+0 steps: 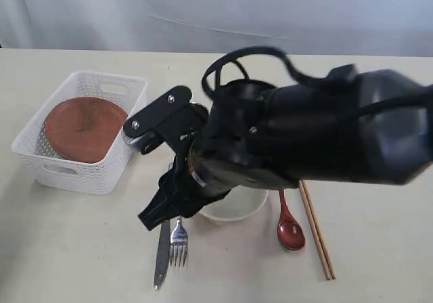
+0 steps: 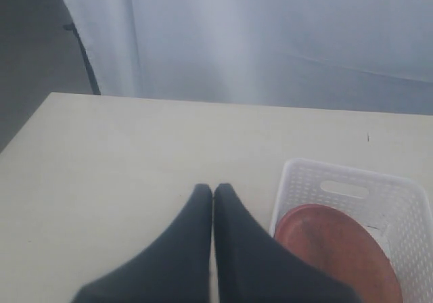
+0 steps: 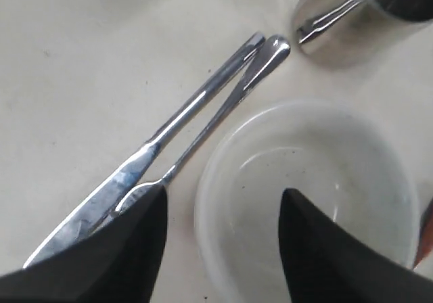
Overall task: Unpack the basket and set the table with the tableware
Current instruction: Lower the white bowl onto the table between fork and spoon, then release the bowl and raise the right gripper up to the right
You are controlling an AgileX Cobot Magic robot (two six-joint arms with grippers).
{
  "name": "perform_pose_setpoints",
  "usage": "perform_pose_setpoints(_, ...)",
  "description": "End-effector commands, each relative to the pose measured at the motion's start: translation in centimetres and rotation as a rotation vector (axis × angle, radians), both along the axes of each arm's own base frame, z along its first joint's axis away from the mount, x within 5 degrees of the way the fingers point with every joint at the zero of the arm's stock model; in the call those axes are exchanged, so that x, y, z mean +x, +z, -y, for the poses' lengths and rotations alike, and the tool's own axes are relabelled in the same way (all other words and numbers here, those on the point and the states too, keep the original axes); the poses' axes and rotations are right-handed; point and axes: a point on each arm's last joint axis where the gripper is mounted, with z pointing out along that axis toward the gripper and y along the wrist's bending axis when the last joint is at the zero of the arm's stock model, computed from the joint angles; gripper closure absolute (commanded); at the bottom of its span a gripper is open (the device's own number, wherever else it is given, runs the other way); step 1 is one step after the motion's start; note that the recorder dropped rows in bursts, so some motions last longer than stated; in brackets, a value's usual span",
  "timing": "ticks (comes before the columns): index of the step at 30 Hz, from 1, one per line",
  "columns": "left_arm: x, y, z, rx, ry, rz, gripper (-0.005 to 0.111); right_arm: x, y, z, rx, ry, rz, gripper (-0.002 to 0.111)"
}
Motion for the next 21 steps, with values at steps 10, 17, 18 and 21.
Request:
perform_pose_setpoints(10, -0.1, 0.0, 0.1, -0.01, -0.003, 0.003, 0.107, -0.5, 12.0, 5.5, 0.186, -0.025, 0.414, 0.059)
perform_pose_setpoints(17, -0.1, 0.0, 0.1, -0.01, -0.003, 0.003, 0.107, 3.0, 12.9, 10.0, 0.153, -0.214, 0.453, 0.059)
perform_pose_setpoints(18, -0.1, 0.0, 0.1, -0.01, -0.003, 0.003, 0.107, 3.5, 12.7, 10.7, 0.142, -0.242, 0.452, 0.059)
perform_pose_setpoints(21, -0.1, 0.0, 0.1, -0.01, -0.003, 0.003, 0.107, 4.9, 11.7, 12.7, 0.129, -0.285, 0.451, 0.059)
